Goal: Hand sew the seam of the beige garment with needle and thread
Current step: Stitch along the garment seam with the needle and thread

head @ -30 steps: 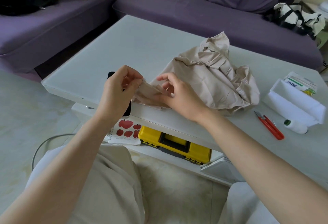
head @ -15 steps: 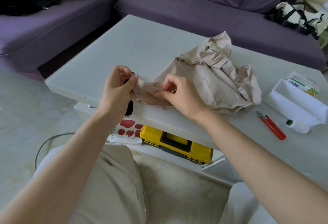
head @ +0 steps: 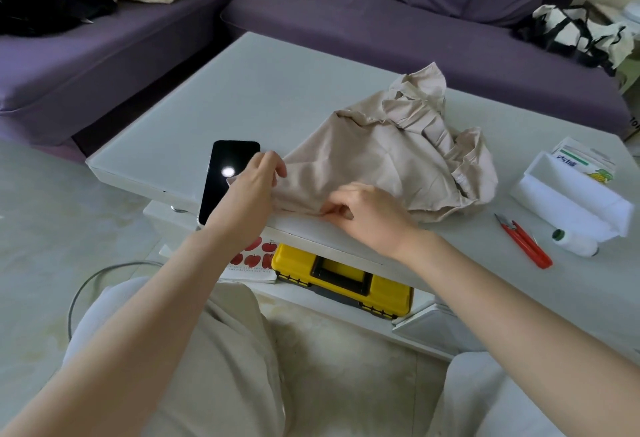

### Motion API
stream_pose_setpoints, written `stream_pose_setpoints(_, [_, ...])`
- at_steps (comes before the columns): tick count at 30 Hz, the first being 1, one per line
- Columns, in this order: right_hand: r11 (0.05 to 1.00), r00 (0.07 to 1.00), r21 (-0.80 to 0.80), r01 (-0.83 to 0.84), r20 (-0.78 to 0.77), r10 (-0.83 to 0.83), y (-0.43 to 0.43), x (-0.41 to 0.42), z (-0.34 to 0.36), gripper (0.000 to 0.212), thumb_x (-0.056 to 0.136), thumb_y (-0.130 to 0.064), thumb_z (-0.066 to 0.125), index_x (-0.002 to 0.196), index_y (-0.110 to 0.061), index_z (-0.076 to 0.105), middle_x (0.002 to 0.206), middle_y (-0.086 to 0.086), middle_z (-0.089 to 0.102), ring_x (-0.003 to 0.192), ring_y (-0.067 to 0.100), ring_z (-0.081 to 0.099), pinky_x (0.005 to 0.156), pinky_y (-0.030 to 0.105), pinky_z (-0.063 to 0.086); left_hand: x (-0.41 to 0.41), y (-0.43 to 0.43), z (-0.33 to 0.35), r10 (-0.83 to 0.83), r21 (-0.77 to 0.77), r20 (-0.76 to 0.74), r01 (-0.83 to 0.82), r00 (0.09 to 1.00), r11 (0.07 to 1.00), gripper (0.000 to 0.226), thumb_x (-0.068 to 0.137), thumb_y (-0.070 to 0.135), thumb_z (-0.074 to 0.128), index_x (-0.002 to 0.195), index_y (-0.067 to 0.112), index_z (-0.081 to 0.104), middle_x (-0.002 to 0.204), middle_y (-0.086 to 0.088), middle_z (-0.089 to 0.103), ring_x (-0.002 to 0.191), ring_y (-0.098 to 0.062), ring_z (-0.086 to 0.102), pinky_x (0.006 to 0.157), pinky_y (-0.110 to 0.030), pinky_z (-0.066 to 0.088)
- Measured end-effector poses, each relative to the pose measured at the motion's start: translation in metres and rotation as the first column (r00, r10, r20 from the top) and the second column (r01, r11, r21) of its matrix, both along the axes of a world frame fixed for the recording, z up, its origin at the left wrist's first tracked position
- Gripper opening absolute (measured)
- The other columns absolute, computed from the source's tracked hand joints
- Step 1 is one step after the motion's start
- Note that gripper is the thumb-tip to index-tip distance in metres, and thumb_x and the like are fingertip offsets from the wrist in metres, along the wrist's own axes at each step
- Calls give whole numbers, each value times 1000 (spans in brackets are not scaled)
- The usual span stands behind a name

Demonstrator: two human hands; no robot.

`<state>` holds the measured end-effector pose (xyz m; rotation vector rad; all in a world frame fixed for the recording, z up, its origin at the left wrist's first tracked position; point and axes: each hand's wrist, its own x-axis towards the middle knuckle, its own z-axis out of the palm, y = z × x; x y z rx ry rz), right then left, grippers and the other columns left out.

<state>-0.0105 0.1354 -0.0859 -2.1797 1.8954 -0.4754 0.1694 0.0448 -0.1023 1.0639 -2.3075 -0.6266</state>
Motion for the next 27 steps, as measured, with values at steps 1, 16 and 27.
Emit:
stream_pose_setpoints(1, [1000, 999, 2, 2, -49, -2, 3, -6, -1, 13, 91, -21, 61, 99, -18, 70, 99, -5, 66, 96, 16, 56, 79, 31, 46, -1, -1, -1, -10, -11, 65, 11, 998, 1000, 48, 73, -23, 32, 101, 14, 45, 96, 1, 40, 79, -15, 40, 58, -23, 33])
stream_pose_setpoints(16, [951, 919, -54, 304, -246, -308, 52, -119, -7, 26, 82, -21, 72, 106, -13, 67, 110, 2, 63, 106, 26, 54, 86, 31, 39, -81, 37, -2, -188, -208, 238, 239, 953, 948, 26, 91, 39, 56, 110, 21, 59, 110, 5, 54, 108, -16, 48, 93, -26, 25])
stream_pose_setpoints(27, [931, 915, -206, 301, -212, -343, 46, -125, -21, 3, 80, -10, 73, 81, -9, 70, 85, 5, 67, 86, 31, 58, 76, 27, 32, -108, 40, -10, -152, -198, 333, 227, 930, 954, 19, 98, 23, 43, 99, 15, 60, 98, 0, 58, 99, -21, 47, 85, -30, 33])
